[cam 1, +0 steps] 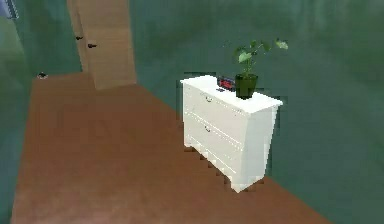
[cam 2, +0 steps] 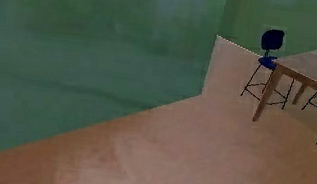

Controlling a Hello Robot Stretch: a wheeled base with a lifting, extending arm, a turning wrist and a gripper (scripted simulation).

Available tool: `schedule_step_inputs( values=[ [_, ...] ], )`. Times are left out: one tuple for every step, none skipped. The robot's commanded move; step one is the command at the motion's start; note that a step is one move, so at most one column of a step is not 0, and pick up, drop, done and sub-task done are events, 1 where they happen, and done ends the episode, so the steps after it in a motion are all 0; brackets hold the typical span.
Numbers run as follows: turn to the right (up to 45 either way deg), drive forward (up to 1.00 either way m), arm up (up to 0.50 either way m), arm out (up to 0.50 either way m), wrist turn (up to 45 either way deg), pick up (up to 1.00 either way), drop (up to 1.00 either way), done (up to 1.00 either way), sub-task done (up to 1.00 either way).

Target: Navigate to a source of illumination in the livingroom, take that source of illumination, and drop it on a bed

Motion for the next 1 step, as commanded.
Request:
schedule_step_inputs(
  values=[
    [-33.0,0.00,0.00,0.00,0.0,0.00,0.00,0.00,0.00]
  ],
)
